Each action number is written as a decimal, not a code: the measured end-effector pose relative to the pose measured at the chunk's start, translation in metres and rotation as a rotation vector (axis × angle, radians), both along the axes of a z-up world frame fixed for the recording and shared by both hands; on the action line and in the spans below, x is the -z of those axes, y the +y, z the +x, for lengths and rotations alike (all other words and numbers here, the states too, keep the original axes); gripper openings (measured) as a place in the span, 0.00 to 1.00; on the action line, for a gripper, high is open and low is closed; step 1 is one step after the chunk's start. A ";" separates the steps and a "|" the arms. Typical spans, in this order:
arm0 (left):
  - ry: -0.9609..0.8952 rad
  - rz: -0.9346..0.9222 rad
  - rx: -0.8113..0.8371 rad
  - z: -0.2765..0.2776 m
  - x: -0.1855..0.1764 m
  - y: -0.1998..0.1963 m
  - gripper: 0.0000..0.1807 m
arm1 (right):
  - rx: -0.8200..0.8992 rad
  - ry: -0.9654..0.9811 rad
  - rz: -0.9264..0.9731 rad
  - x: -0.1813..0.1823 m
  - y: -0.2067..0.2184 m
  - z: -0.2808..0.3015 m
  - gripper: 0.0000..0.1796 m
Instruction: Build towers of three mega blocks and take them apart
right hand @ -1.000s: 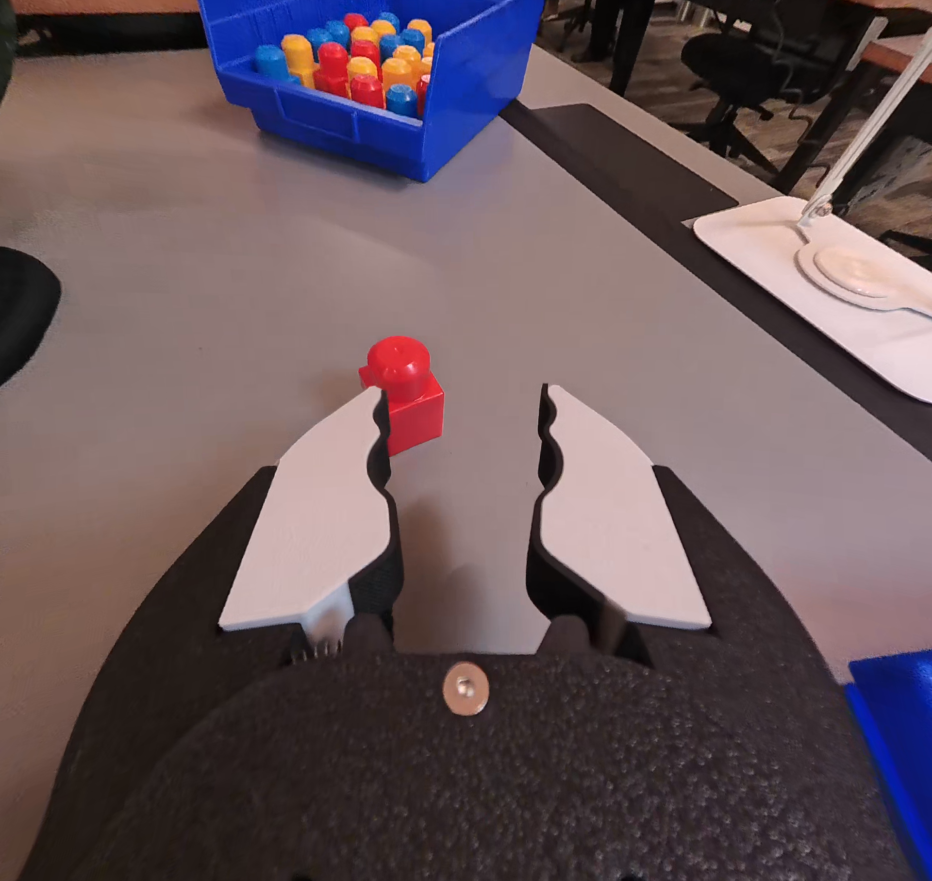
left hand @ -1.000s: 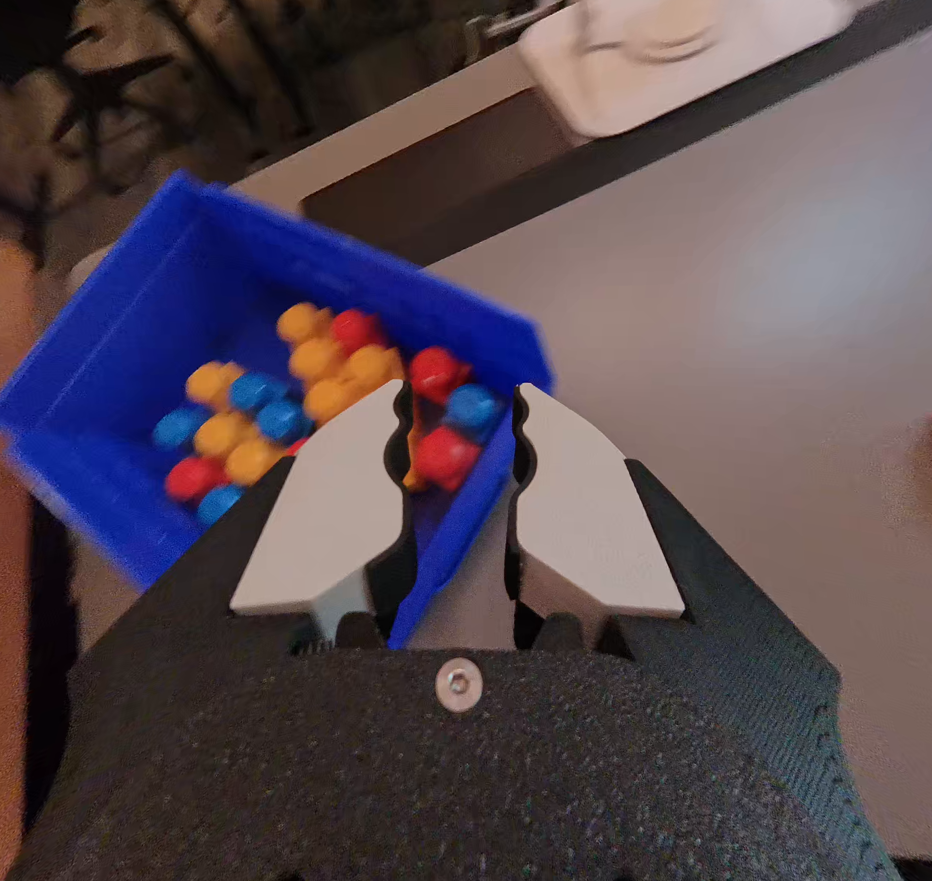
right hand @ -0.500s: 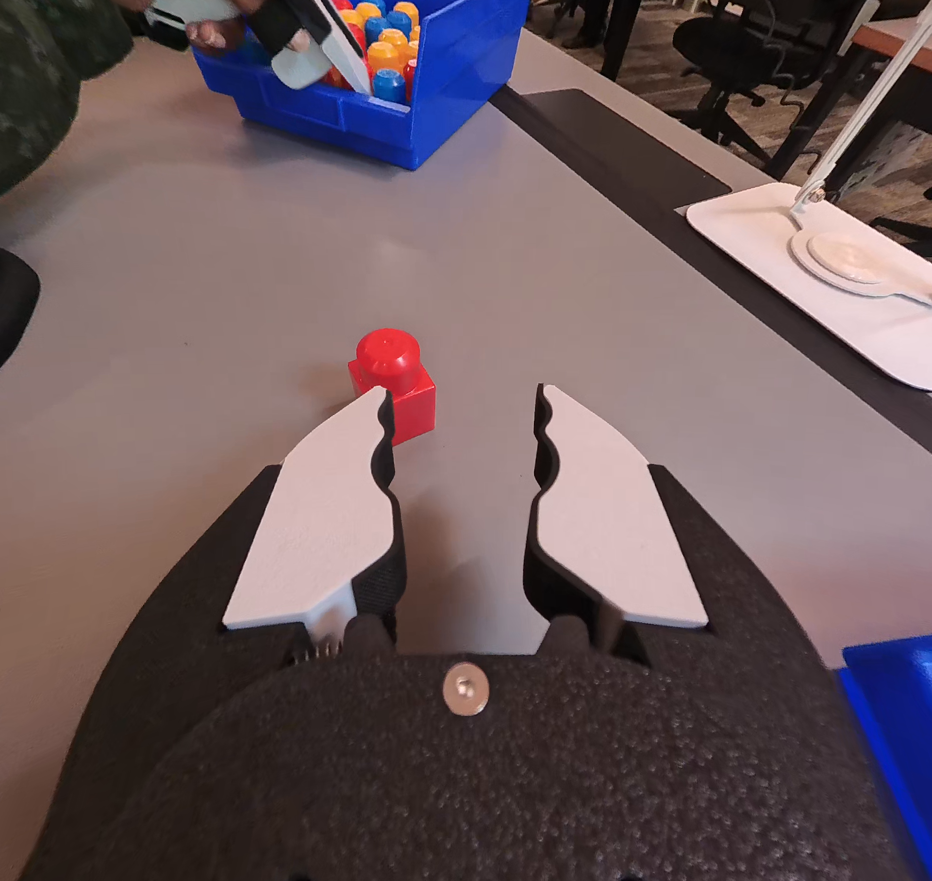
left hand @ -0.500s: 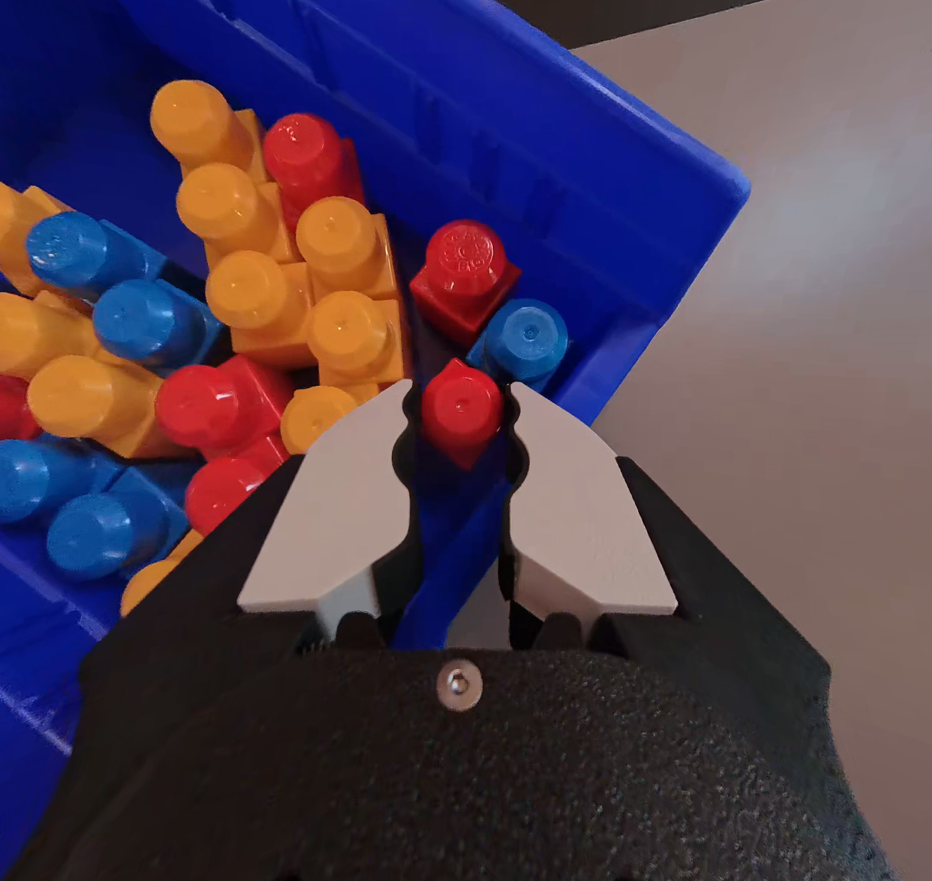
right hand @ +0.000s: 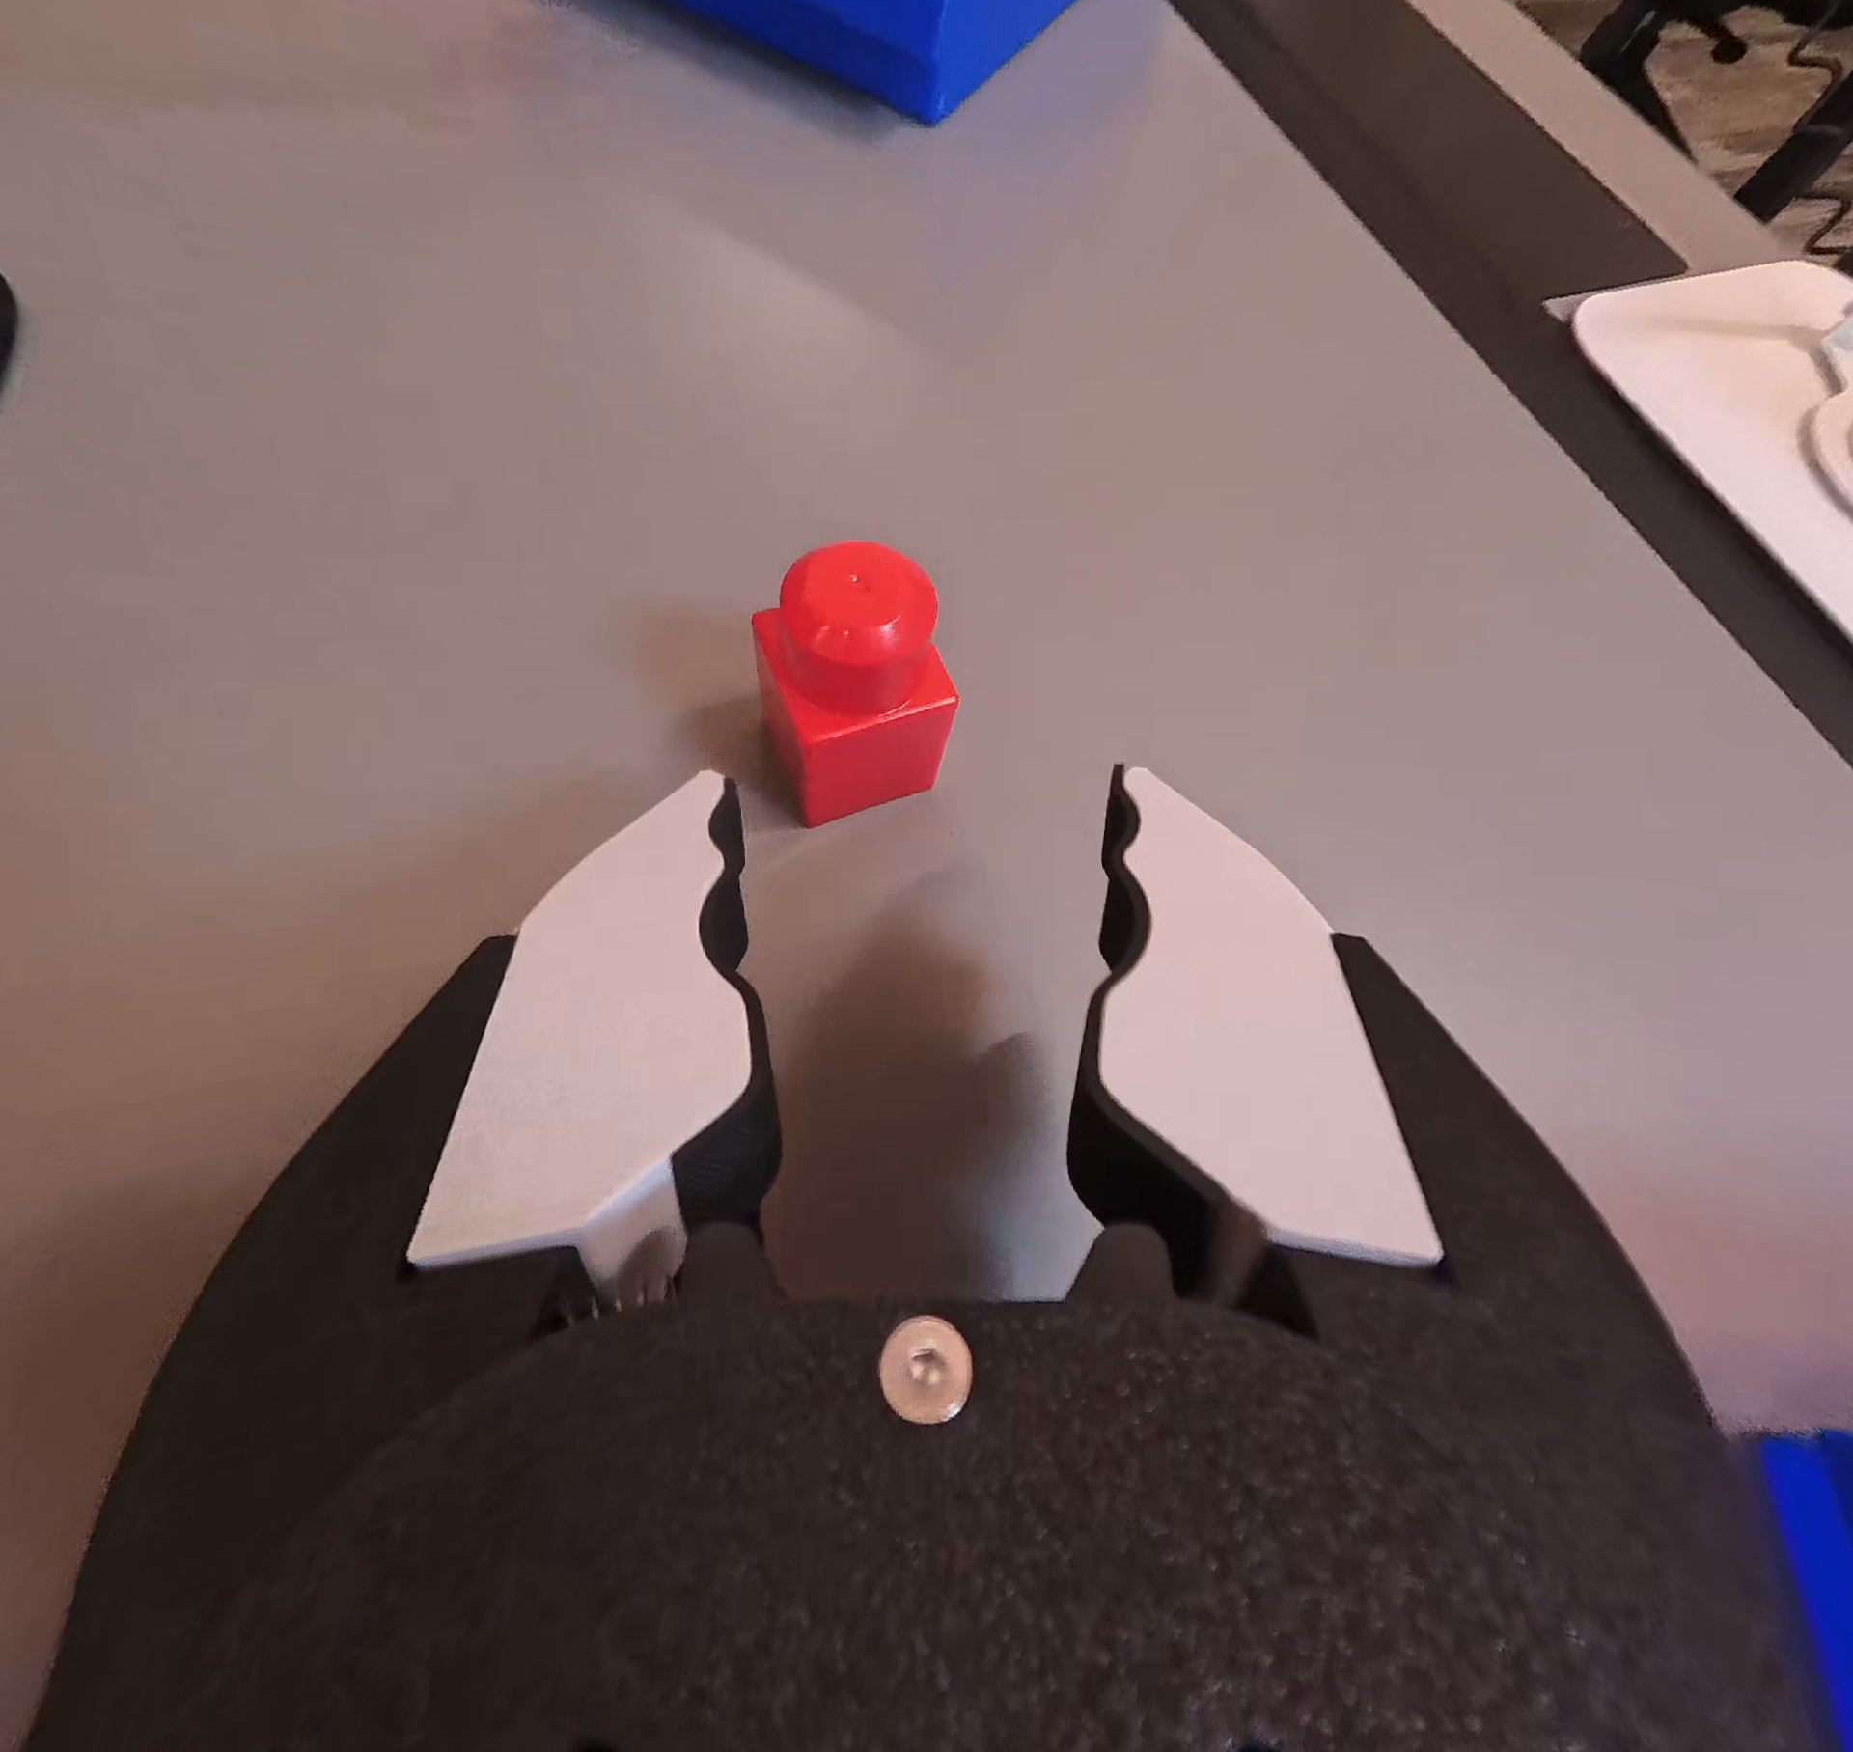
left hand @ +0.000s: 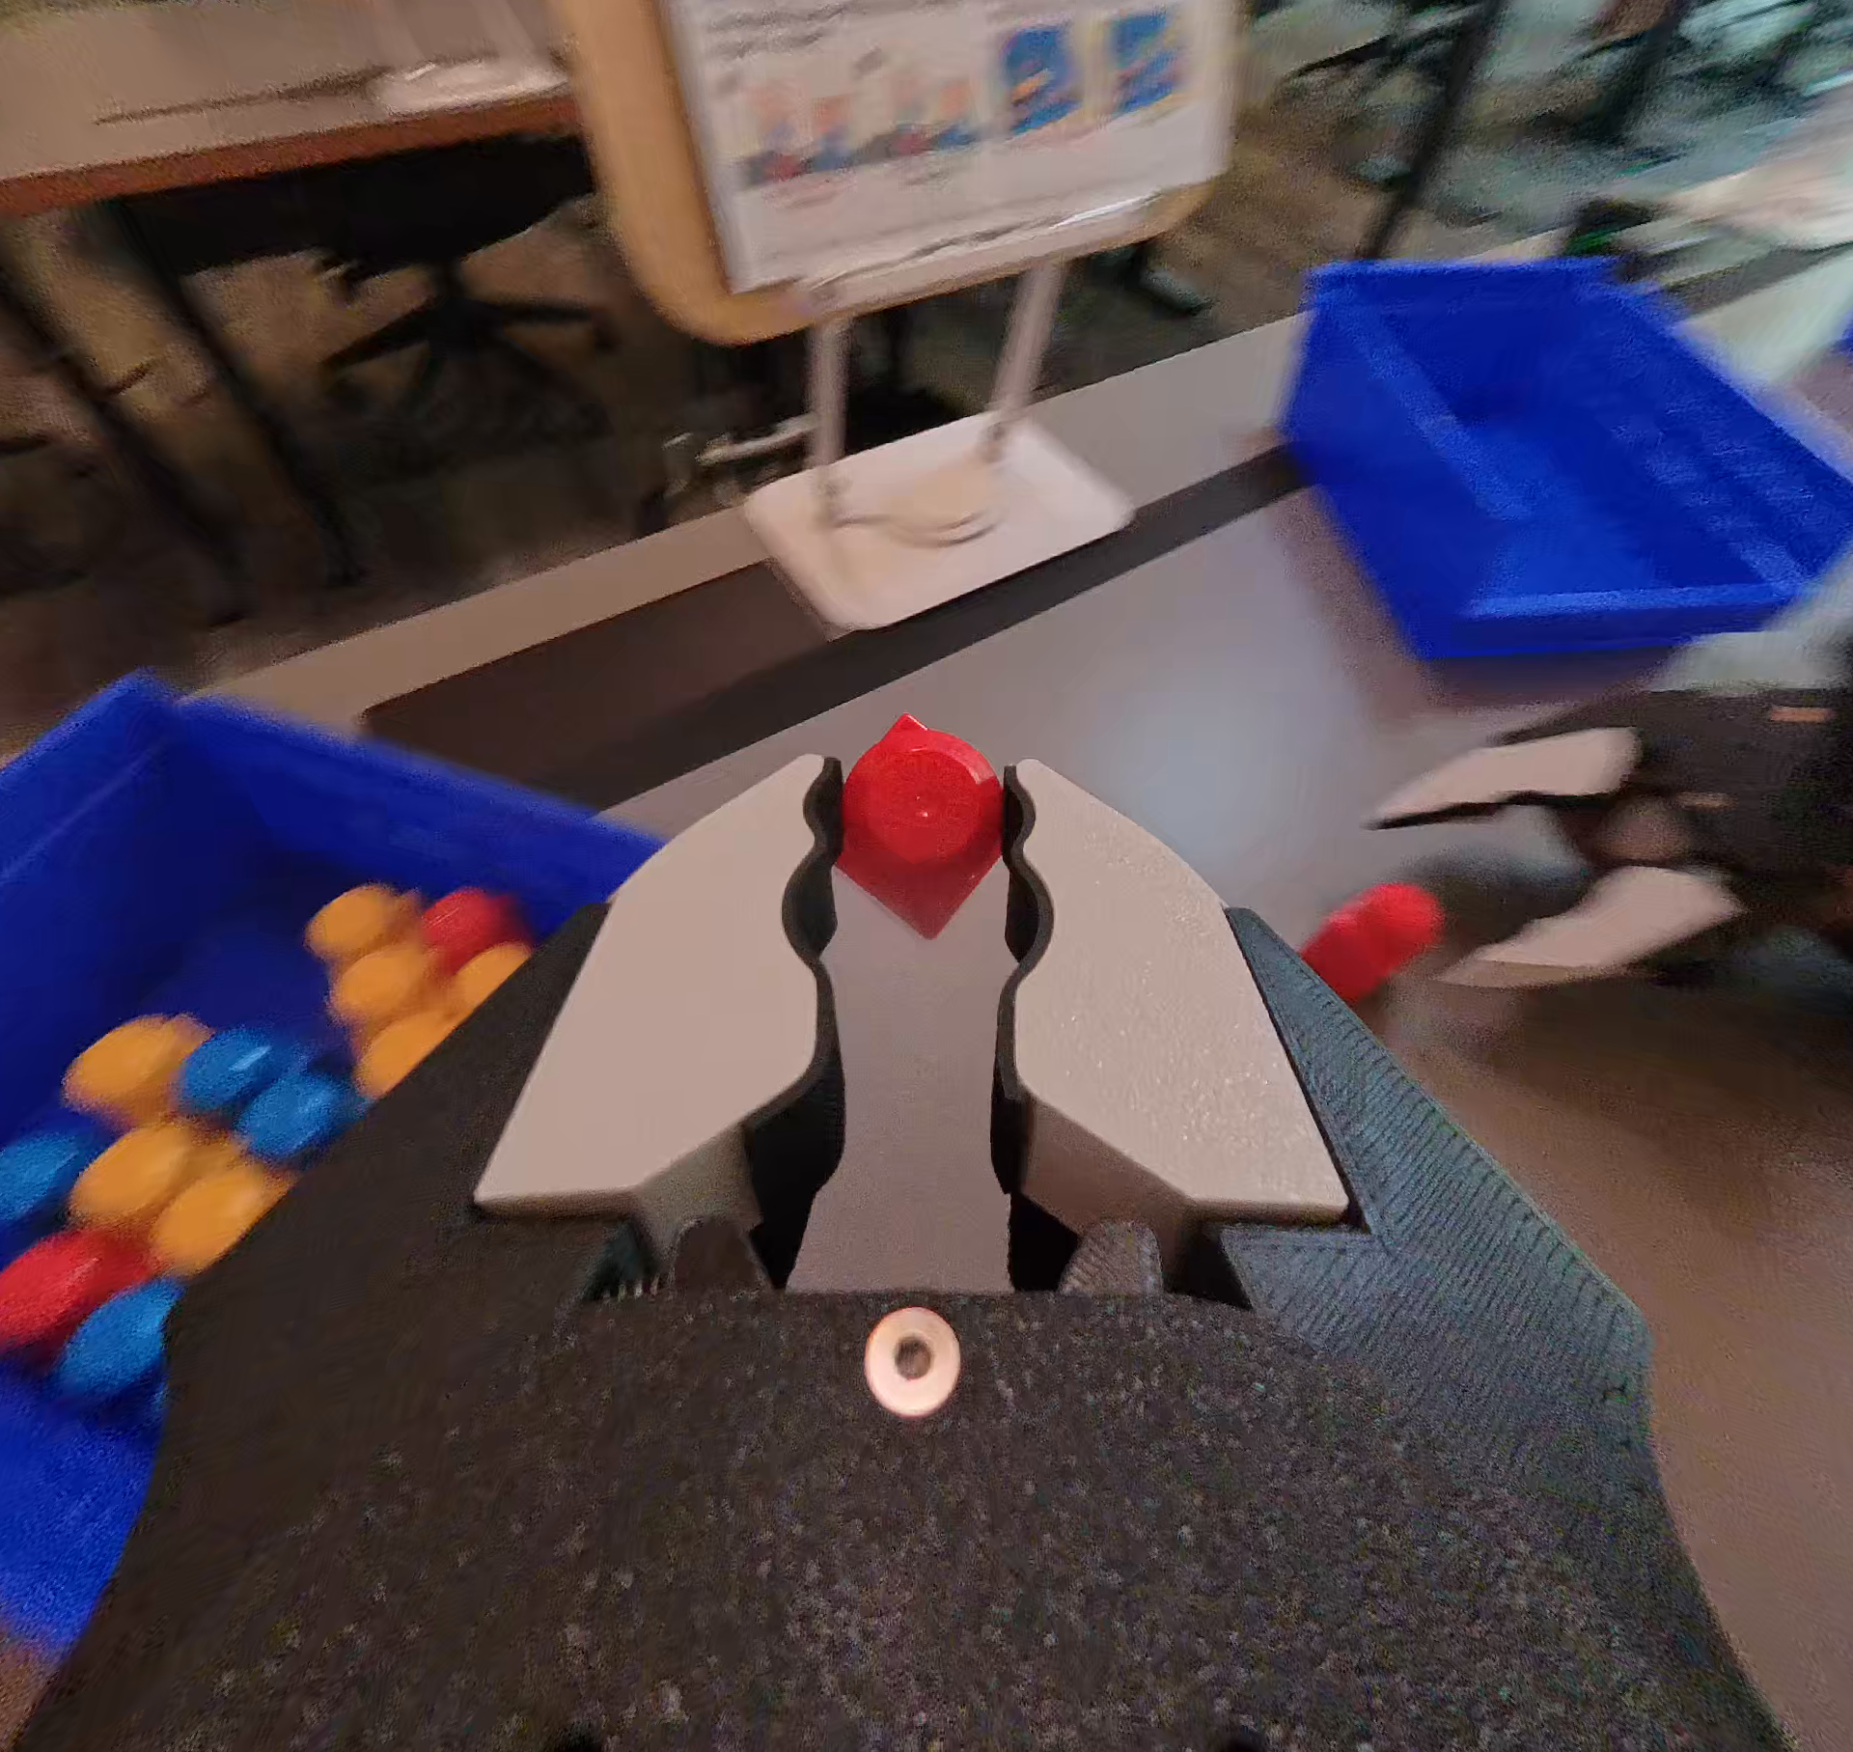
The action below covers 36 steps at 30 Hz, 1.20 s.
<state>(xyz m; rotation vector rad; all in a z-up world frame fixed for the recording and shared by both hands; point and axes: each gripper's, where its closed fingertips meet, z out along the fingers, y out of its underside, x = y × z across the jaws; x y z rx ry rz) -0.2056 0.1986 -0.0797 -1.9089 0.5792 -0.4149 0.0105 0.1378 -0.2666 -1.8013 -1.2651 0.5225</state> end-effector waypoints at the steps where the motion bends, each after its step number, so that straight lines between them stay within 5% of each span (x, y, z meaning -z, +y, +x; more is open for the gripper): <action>1: -0.055 0.015 0.107 0.021 -0.011 -0.013 0.17 | -0.009 -0.025 0.004 0.005 0.002 -0.002 0.40; 4: -0.171 0.012 0.362 0.072 -0.030 -0.045 0.17 | -0.058 -0.064 -0.044 0.016 0.007 -0.014 0.41; 7: -0.169 -0.044 0.502 0.107 -0.021 -0.058 0.17 | -0.111 -0.090 -0.081 0.024 0.001 -0.025 0.21; 9: -0.126 -0.099 0.549 0.127 -0.005 -0.060 0.17 | -0.120 -0.075 -0.041 0.017 -0.003 -0.027 0.21; 14: 0.042 -0.190 0.601 0.164 0.038 -0.064 0.17 | -0.079 0.000 0.004 -0.014 -0.006 -0.023 0.21; 21: 0.271 -0.265 0.631 0.197 0.090 -0.070 0.17 | -0.082 -0.031 -0.055 -0.006 -0.016 -0.025 0.21; 36: 0.310 -0.287 0.589 0.211 0.106 -0.067 0.17 | 0.050 0.014 -0.076 -0.016 -0.004 -0.020 0.20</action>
